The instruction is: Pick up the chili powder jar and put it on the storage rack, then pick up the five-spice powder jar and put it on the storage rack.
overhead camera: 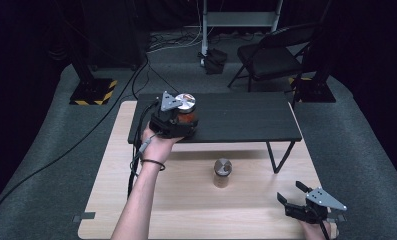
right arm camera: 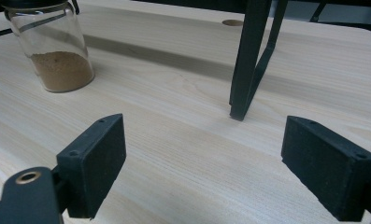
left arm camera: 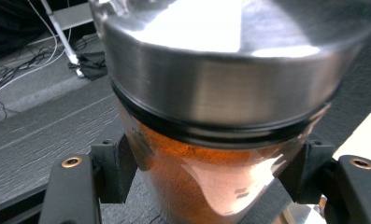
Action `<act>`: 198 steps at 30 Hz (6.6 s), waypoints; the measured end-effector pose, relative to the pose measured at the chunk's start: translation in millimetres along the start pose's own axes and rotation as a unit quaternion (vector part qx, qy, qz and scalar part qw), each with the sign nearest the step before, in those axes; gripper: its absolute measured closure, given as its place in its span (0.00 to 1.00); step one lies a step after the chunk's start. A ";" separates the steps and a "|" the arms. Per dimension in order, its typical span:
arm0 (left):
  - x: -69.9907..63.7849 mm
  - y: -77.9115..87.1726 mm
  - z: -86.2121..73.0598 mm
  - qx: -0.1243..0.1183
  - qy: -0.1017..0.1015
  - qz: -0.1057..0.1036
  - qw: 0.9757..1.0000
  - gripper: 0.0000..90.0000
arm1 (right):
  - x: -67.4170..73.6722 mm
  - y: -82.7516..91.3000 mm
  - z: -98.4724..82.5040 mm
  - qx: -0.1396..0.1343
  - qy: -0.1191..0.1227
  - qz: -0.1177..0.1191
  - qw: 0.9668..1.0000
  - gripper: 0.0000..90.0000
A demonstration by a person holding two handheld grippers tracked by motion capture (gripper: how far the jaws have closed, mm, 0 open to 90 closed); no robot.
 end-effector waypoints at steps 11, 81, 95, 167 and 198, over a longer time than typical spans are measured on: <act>0.7 -13.8 2.9 0.017 0.017 -0.003 1.000 0.35 | -0.6 0.0 -0.3 -0.001 -0.001 0.001 1.000 0.15; 24.7 70.7 -157.5 -0.019 0.000 -0.014 1.000 0.11 | 2.0 -0.1 0.4 0.001 0.005 -0.001 1.000 0.14; 33.2 55.9 -221.5 -0.015 0.015 -0.007 1.000 0.12 | 2.1 0.1 0.2 0.000 0.004 -0.001 1.000 0.14; 34.9 33.7 -275.9 0.000 0.012 0.019 1.000 0.13 | 3.2 -0.6 1.3 0.004 0.007 -0.001 1.000 0.14; 34.9 33.2 -275.0 0.004 0.012 0.019 1.000 0.12 | 7.5 -2.7 7.8 -0.006 0.019 0.024 1.000 0.14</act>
Point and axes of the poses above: each handheld gripper's, and its own axes: y roughly backward along the jaws, z roughly out of its top, x roughly to its left, the point moved 5 cm from there along -y, roughly forward along the jaws, and after that the axes turned 8 degrees about y, right-handed, at the moved point
